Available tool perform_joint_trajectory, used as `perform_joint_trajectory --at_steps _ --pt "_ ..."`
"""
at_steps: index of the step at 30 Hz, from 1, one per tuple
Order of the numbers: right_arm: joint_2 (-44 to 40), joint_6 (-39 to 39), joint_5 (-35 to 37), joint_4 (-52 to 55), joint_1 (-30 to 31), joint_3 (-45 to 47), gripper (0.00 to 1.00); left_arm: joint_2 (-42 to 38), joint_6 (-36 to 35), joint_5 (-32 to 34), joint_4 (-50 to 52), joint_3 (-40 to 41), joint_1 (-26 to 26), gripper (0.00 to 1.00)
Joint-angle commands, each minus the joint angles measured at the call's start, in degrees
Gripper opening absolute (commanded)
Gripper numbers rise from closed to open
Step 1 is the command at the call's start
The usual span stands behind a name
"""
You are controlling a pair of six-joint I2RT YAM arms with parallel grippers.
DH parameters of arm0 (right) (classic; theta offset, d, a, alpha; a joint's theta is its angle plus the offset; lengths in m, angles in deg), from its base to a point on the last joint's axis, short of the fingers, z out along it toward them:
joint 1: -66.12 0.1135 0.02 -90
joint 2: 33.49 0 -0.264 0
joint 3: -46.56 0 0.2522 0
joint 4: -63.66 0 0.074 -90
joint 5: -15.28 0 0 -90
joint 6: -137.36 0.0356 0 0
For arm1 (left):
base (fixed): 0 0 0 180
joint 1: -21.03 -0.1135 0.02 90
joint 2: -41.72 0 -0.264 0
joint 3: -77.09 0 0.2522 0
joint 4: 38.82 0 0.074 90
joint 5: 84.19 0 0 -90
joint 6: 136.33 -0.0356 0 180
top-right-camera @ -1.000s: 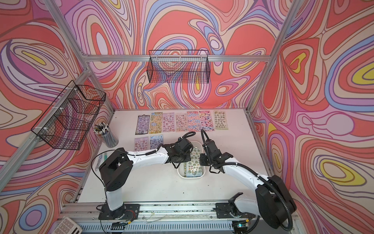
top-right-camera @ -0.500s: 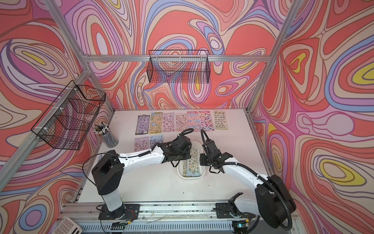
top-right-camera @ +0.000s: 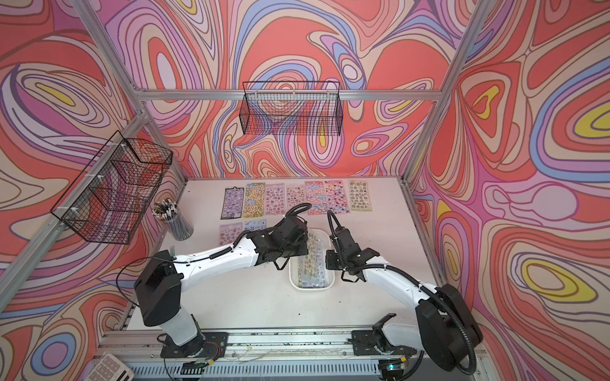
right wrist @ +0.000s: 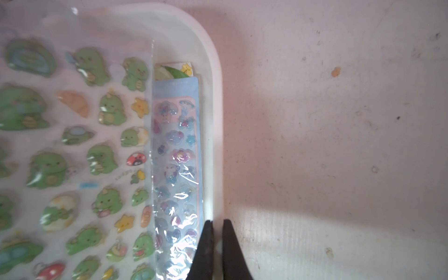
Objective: Take the stickers out of the storage box
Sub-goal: Pick up the sticker from the storage box.
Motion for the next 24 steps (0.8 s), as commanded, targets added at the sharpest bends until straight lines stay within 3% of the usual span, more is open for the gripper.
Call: perform_joint_trajectory --at_steps 1,14,24 --pt "0.84 -0.14 -0.28 2.36 0.21 0.33 0.0 -3.53 -1.54 1.02 1.57 -1.26 -0.01 0.02" --pt "0.89 -0.66 -0.01 3.64 0.21 -0.56 0.0 -11.13 -4.82 -5.87 3.02 0.16 -4.05 0.02" --pt "2.98 -1.53 1.14 4.75 0.21 -2.76 0.0 -18.99 -8.38 -15.27 7.14 2.74 -13.56 0.01"
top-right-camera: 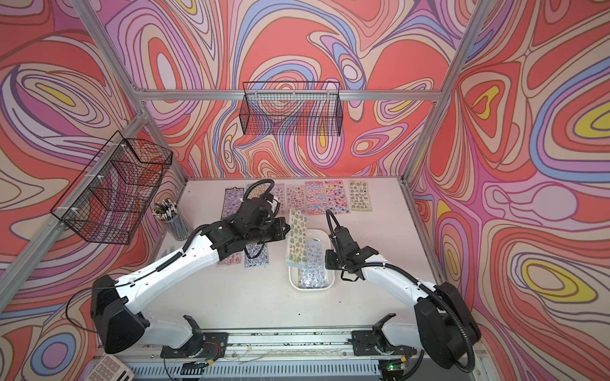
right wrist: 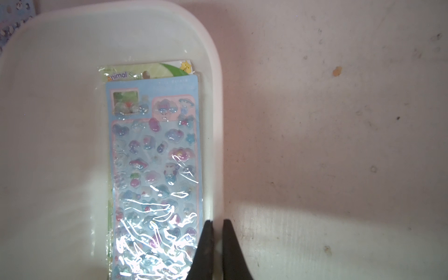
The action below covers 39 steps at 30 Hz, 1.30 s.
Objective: Take the stickers out of the storage box
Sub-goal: Pick up the sticker from the storage box, then place the sticker at the center of the board.
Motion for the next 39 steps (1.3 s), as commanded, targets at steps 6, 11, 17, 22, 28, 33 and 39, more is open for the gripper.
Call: perform_joint_trajectory --at_steps 6,11,17,22,28,33,39 --pt "-0.69 -0.26 4.08 4.51 0.19 -0.74 0.0 -5.36 -6.57 -5.73 5.1 4.42 -8.73 0.02" --pt "-1.25 -0.08 4.87 5.31 0.21 -0.75 0.0 -4.74 -7.1 -7.93 2.18 8.8 -13.33 0.02" --pt "-0.82 -0.53 4.79 5.14 0.17 -0.84 0.0 0.86 -5.77 -10.7 -6.61 12.63 -15.08 0.01" --pt "-0.81 -0.76 3.97 4.41 0.16 -0.24 0.0 6.27 -5.4 -10.9 -12.92 14.02 -16.08 0.0" --pt "-1.03 -0.85 3.27 4.06 0.21 -0.06 0.0 12.1 -5.86 -11.35 -16.73 13.72 -17.74 0.0" --pt "-0.5 -1.2 2.8 3.75 0.21 -0.21 0.0 16.9 -5.87 -13.08 -19.6 12.9 -19.03 0.0" --pt "-0.33 -1.2 2.32 3.55 0.21 -0.18 0.0 21.08 -7.72 -12.78 -18.09 10.83 -19.55 0.0"
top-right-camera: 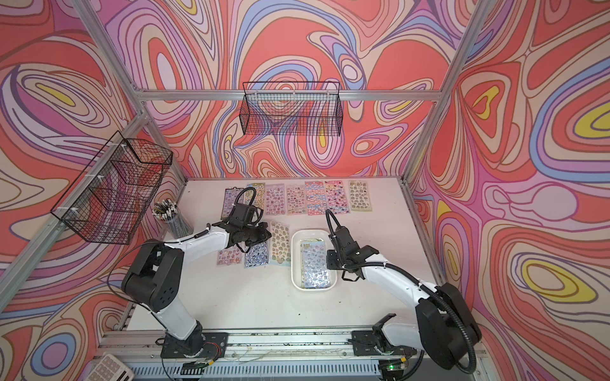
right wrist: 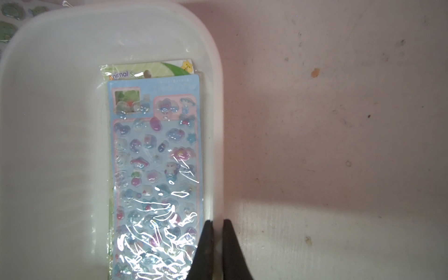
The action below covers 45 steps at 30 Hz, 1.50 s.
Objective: Take the stickers out of the storage box
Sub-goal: Place the sticker at the center of the board.
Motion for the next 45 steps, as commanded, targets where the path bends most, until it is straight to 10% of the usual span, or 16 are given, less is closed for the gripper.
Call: perform_joint_trajectory --at_steps 1,16,30,45 --pt "0.44 -0.72 -0.45 0.92 0.19 0.31 0.0 1.93 -1.95 0.16 -0.17 -2.44 -0.5 0.0" --pt "-0.13 -0.46 -0.93 0.56 0.19 0.89 0.0 3.3 0.33 4.95 -1.95 -0.98 -1.46 0.01" --pt "-0.22 -0.41 -1.33 -0.02 0.19 1.19 0.0 4.29 0.66 5.98 -1.91 -0.23 -1.59 0.29" --pt "-0.47 -0.02 -0.09 0.53 0.19 0.02 0.03 -11.94 1.23 3.55 -1.55 4.54 -0.24 0.38"
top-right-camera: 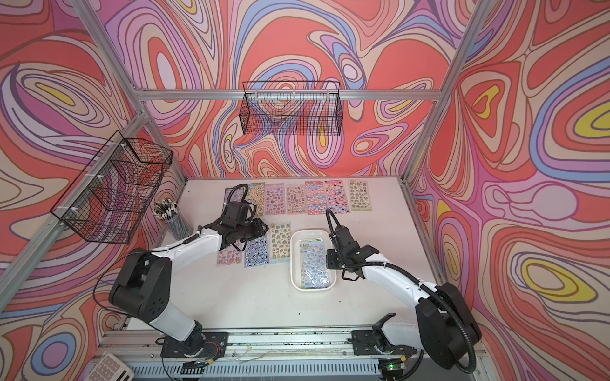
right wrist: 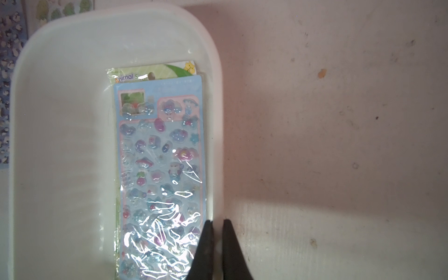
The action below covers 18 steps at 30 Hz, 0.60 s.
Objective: Take the stickers out of the storage box
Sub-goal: Place the sticker at the center of the board.
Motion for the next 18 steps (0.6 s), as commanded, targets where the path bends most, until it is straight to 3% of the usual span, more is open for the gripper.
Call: perform_joint_trajectory --at_steps 1,6,13,18 --pt "-0.58 0.17 1.24 1.29 0.19 -0.33 0.04 -4.08 0.22 -1.44 0.8 2.01 1.39 0.39" --pt "-1.28 0.36 1.76 2.37 0.19 -1.42 0.15 -8.85 -1.16 0.27 4.07 3.75 7.41 0.4" --pt "-3.18 0.7 2.35 3.42 0.19 -2.93 0.44 -13.29 -0.56 1.8 6.41 5.63 14.21 0.42" --pt "-6.0 0.44 2.97 6.14 0.14 -5.0 0.57 -15.13 0.41 2.78 6.76 7.66 18.08 0.42"
